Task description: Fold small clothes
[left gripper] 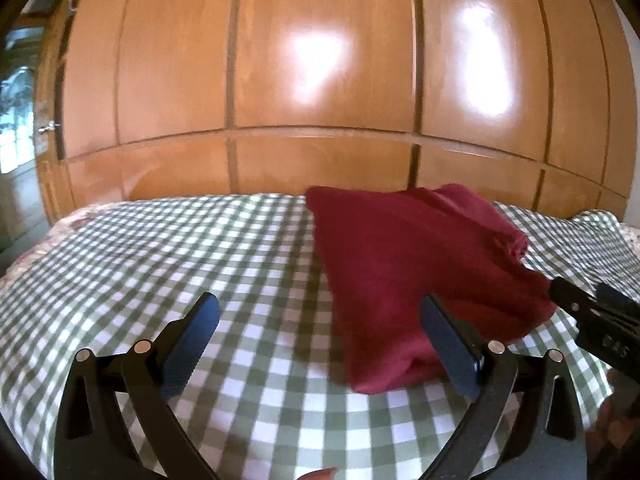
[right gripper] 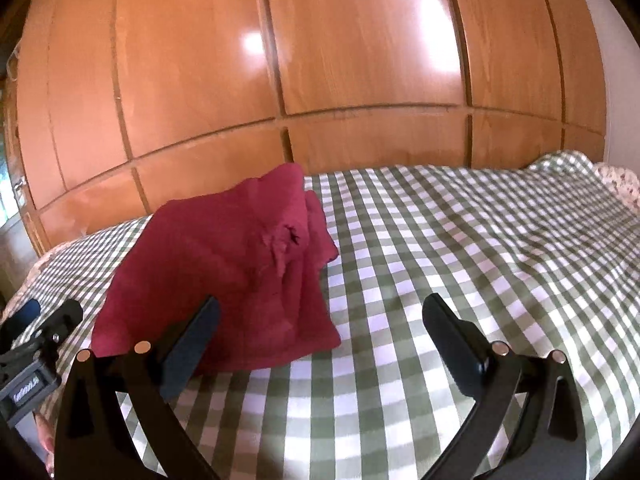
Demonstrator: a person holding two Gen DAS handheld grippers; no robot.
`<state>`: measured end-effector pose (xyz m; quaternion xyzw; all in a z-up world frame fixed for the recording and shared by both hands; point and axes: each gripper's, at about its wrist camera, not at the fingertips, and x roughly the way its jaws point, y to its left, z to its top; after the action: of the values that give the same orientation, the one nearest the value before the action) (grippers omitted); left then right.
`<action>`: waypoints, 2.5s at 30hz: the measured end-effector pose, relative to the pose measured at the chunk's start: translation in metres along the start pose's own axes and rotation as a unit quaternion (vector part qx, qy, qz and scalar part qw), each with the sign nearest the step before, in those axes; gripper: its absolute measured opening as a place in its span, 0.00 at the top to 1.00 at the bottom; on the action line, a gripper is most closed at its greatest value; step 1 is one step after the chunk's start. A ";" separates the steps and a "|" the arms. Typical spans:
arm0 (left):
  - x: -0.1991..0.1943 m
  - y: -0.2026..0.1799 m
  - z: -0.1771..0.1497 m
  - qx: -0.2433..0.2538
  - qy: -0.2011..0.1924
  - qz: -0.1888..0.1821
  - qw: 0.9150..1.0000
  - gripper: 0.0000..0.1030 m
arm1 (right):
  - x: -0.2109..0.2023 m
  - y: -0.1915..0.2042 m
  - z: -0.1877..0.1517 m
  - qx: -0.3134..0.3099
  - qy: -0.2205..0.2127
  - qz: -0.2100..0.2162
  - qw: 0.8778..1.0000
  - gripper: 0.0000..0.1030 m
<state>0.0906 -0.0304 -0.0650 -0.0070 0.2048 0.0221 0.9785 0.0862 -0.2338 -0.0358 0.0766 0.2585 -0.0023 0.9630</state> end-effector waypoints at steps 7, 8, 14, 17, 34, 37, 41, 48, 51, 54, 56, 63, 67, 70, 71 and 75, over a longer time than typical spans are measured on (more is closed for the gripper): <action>-0.011 0.000 -0.007 0.014 -0.016 0.014 1.000 0.04 | -0.017 0.009 -0.009 -0.022 -0.025 -0.010 0.999 0.02; -0.012 -0.001 -0.008 0.014 -0.018 0.013 1.000 0.04 | -0.018 0.009 -0.009 -0.023 -0.027 -0.011 0.999 0.02; -0.013 0.001 -0.011 0.010 -0.023 0.013 1.000 0.04 | -0.021 0.007 -0.012 -0.017 -0.034 -0.020 0.999 0.02; -0.012 0.002 -0.011 0.007 -0.021 0.014 1.000 0.04 | -0.021 0.006 -0.012 -0.013 -0.034 -0.021 0.999 0.02; -0.010 0.000 -0.012 0.014 -0.018 0.021 1.000 0.04 | -0.023 0.006 -0.012 -0.013 -0.035 -0.021 0.999 0.02; -0.010 0.000 -0.013 0.015 -0.018 0.028 0.999 0.04 | -0.022 0.006 -0.012 -0.013 -0.034 -0.022 0.999 0.02; -0.012 0.000 -0.014 0.017 -0.020 0.032 0.999 0.04 | -0.022 0.005 -0.012 -0.013 -0.034 -0.022 0.999 0.02; -0.012 0.001 -0.014 0.015 -0.016 0.029 0.999 0.04 | -0.021 0.005 -0.013 -0.013 -0.033 -0.022 0.999 0.02; -0.009 0.002 -0.013 0.015 -0.014 0.027 0.999 0.04 | -0.021 0.006 -0.014 -0.013 -0.031 -0.021 0.999 0.02; -0.009 0.002 -0.013 0.015 -0.013 0.027 0.999 0.04 | -0.019 0.006 -0.014 -0.013 -0.030 -0.021 0.999 0.02; -0.009 0.002 -0.013 0.015 -0.014 0.027 0.999 0.04 | -0.020 0.006 -0.014 -0.013 -0.031 -0.022 0.999 0.02; -0.009 0.002 -0.013 0.017 -0.013 0.028 0.999 0.04 | -0.016 0.007 -0.016 -0.014 -0.025 -0.023 0.999 0.02; -0.009 0.001 -0.013 0.017 -0.013 0.028 0.999 0.04 | -0.016 0.007 -0.017 -0.014 -0.026 -0.023 0.999 0.02; -0.009 0.002 -0.013 0.017 -0.013 0.028 0.999 0.04 | -0.016 0.007 -0.016 -0.014 -0.025 -0.023 0.999 0.02; -0.009 0.001 -0.013 0.017 -0.013 0.028 0.999 0.04 | -0.016 0.007 -0.017 -0.014 -0.025 -0.023 0.999 0.02; -0.009 0.001 -0.013 0.017 -0.013 0.028 0.999 0.04 | -0.015 0.007 -0.016 -0.014 -0.025 -0.022 0.999 0.02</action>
<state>0.0774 -0.0299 -0.0731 0.0160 0.1925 0.0457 0.9801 0.0652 -0.2249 -0.0413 0.0573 0.2364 -0.0220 0.9697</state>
